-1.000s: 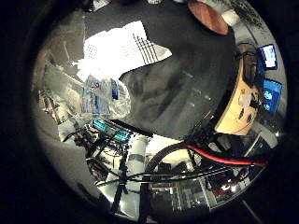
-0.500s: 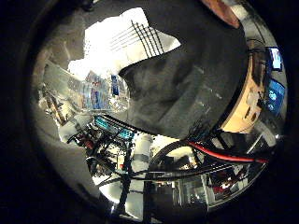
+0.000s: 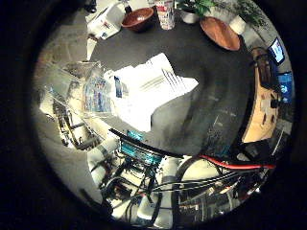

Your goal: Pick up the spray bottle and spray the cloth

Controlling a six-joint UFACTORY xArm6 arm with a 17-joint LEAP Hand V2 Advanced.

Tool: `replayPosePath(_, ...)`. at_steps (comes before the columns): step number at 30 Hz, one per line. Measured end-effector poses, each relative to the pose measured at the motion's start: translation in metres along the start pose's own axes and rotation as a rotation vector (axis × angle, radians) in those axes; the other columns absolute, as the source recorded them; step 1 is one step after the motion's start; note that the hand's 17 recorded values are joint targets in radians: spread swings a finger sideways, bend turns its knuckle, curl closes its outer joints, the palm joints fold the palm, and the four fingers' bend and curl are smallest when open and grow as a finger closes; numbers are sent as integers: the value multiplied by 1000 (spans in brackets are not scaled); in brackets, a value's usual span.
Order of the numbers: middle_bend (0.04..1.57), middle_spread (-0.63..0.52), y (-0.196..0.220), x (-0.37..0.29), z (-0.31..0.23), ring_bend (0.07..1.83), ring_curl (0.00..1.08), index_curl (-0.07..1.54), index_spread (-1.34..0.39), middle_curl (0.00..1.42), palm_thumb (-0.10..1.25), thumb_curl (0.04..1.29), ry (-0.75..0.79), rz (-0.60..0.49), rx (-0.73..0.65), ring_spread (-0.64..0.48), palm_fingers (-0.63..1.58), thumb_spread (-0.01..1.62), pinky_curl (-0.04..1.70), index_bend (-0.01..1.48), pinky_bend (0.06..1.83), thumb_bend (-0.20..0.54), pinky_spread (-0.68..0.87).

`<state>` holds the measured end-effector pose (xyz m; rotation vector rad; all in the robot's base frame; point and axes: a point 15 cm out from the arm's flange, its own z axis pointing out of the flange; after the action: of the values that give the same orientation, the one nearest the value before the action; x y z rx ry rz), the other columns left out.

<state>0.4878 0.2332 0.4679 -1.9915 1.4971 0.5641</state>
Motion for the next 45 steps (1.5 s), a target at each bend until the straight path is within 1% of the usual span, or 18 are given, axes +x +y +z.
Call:
replayPosePath(3,1307,-167,-15,-22,5,1415,542,656,-261,650,1006,985,-19,-10,72,-217,1249,613,612,1140,1262,-19,-315)
replayPosePath(6,1307,-166,-21,-46,17,1415,541,656,-261,649,1003,987,-80,-8,113,-216,1250,622,611,1139,1262,-18,-316)
replayPosePath(8,1307,-166,-20,-62,27,1416,541,655,-264,648,1006,988,-128,2,138,-216,1250,631,611,1139,1262,-17,-317)
replayPosePath(11,1307,-166,-20,-75,46,1416,540,655,-269,648,1013,991,-162,18,190,-216,1250,644,611,1139,1262,-15,-321)
replayPosePath(15,1308,-166,-15,-105,79,1413,538,653,-270,647,1014,996,-183,-1,241,-216,1249,650,608,1132,1259,-16,-327)
replayPosePath(26,1304,-169,7,-176,173,1407,537,651,-270,646,1009,1011,-318,23,232,-215,1255,709,600,1128,1253,-14,-322)
replayPosePath(31,1303,-167,21,-201,203,1402,534,651,-270,646,1005,1019,-401,23,213,-213,1257,741,595,1126,1253,-13,-332)
replayPosePath(35,1303,-166,30,-207,233,1401,533,651,-270,645,1004,1026,-461,38,195,-212,1259,759,593,1124,1252,-12,-339)
replayPosePath(39,1304,-165,42,-181,269,1401,532,651,-270,644,1000,1031,-432,73,158,-212,1259,778,590,1123,1249,-13,-341)
replayPosePath(45,1306,-165,38,-153,298,1399,533,652,-270,643,997,1040,-383,91,152,-214,1258,792,586,1124,1251,-13,-340)
